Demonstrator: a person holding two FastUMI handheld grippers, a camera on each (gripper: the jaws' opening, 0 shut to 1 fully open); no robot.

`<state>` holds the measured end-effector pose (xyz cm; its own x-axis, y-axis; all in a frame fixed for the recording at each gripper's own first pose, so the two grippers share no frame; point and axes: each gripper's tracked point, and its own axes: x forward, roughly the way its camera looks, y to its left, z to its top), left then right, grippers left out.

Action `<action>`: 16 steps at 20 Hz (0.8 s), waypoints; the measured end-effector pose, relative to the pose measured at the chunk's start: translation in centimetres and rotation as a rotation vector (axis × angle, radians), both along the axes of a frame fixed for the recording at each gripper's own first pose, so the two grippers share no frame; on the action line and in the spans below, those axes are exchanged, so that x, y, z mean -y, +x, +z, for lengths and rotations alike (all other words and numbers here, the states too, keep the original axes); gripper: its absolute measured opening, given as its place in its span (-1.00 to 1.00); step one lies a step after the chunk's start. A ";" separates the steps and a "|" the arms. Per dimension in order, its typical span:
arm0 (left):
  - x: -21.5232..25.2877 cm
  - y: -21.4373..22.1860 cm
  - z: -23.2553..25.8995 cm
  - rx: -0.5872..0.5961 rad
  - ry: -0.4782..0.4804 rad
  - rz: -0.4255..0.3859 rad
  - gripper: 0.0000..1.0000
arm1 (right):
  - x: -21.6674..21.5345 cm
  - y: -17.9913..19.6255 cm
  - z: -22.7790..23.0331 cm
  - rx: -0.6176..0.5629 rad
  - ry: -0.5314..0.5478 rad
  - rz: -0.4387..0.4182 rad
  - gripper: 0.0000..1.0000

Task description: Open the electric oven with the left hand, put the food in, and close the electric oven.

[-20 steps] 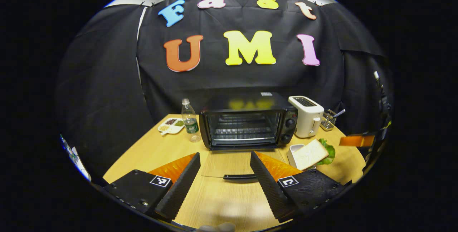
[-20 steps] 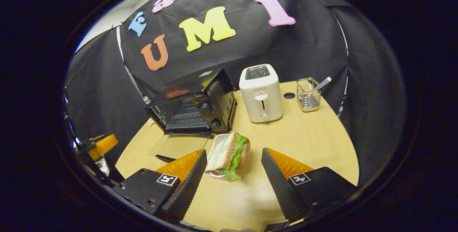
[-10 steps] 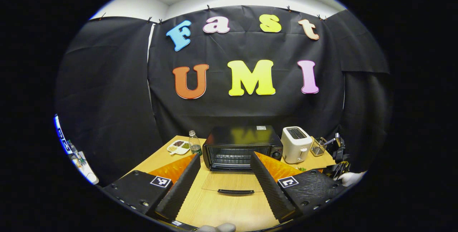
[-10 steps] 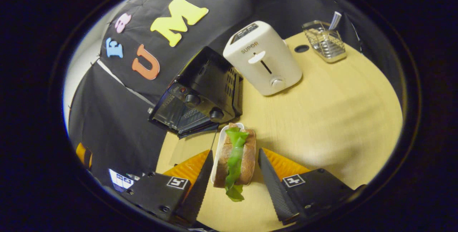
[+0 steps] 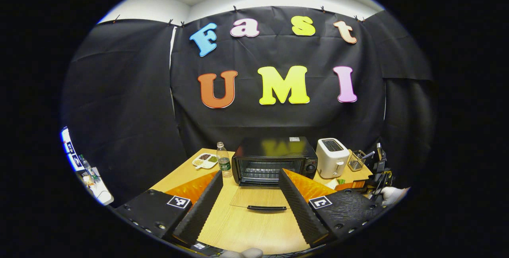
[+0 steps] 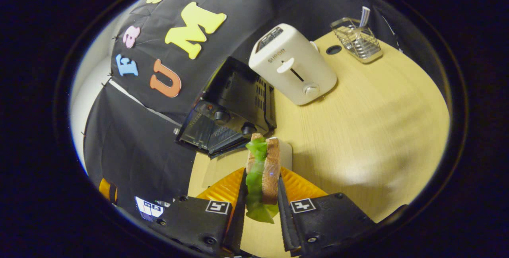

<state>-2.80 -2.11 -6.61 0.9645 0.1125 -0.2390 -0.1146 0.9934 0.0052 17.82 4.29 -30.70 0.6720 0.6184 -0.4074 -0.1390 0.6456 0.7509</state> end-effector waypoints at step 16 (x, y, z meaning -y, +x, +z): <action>-6.0 -1.4 0.9 0.030 0.044 -0.191 0.85 | -18.1 -2.1 9.3 0.138 0.262 -0.330 -0.17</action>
